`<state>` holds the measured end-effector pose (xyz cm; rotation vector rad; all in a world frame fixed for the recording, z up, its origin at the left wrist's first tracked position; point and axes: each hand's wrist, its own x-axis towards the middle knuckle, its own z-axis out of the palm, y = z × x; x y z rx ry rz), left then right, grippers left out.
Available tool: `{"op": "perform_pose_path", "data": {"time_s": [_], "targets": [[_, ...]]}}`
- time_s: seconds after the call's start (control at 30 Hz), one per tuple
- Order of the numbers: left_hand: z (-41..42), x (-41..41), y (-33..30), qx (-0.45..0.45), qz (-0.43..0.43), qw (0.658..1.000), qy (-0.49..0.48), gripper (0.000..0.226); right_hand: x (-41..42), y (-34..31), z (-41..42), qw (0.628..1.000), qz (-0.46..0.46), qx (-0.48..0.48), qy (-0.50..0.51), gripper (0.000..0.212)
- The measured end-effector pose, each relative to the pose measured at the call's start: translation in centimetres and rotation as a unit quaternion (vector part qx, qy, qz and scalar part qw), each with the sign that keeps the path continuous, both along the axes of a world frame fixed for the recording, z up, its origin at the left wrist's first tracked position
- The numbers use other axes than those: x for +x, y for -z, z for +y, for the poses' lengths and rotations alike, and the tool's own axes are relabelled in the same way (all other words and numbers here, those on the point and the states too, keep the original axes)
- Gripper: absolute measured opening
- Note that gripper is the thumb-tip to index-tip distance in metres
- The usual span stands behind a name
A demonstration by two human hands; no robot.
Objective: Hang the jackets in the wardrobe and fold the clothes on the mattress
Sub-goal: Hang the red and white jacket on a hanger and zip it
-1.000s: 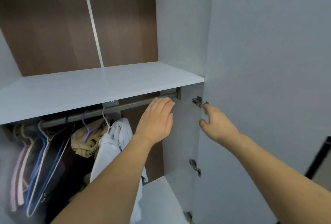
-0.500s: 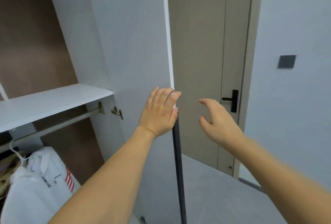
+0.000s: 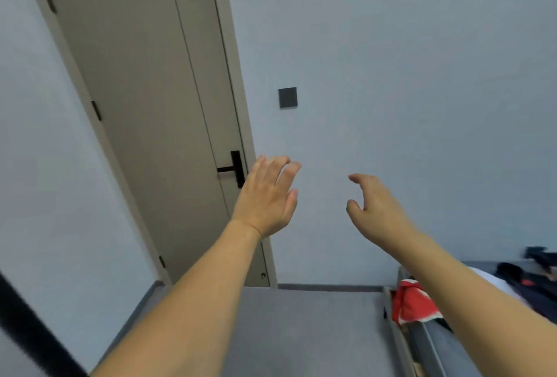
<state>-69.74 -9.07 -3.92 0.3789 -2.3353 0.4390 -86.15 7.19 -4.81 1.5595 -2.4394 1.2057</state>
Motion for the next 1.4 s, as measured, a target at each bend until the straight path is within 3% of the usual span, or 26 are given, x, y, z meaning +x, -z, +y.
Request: {"op": "perform_pose_path", "data": {"time_s": [0.2,0.4,0.6,0.8,0.97,1.1,1.13,1.27,1.37,1.4], "targets": [[-1.0,-18.4,4.0,0.078,-0.033,0.990,0.116,0.046,-14.1,3.3,3.3,0.990,-0.023,0.026,0.137,0.053],[4.1,-35.1,8.6,0.121,-0.094,0.964,0.217,0.047,-26.2,7.6,11.6,0.958,-0.082,0.063,0.267,0.053],[7.9,-47.6,13.9,0.135,-0.135,0.951,0.245,0.047,-36.0,13.8,17.8,0.921,-0.154,0.060,0.353,0.049],[8.2,-58.5,21.0,0.173,-0.226,0.928,0.240,0.053,-44.0,21.4,20.3,0.870,-0.258,0.115,0.404,0.055],[7.5,-69.7,32.6,0.291,-0.385,0.855,0.190,0.054,-51.5,31.4,18.5,0.825,-0.334,0.136,0.434,0.057],[6.8,-76.3,46.2,0.255,-0.543,0.785,0.153,0.070,-55.2,41.1,15.5,0.767,-0.430,0.140,0.456,0.032],[6.8,-77.3,49.4,0.242,-0.570,0.773,0.138,0.074,-55.9,43.9,15.1,0.752,-0.450,0.138,0.462,0.034],[5.9,-79.6,58.7,0.209,-0.596,0.768,0.107,0.072,-57.2,52.3,13.7,0.703,-0.509,0.143,0.476,0.025],[4.5,-79.8,61.0,0.142,-0.570,0.792,0.166,0.045,-56.9,55.0,13.0,0.656,-0.560,0.144,0.485,0.020],[4.1,-79.7,60.7,0.177,-0.568,0.782,0.185,0.037,-56.9,55.1,12.6,0.639,-0.579,0.134,0.489,0.021]]}}
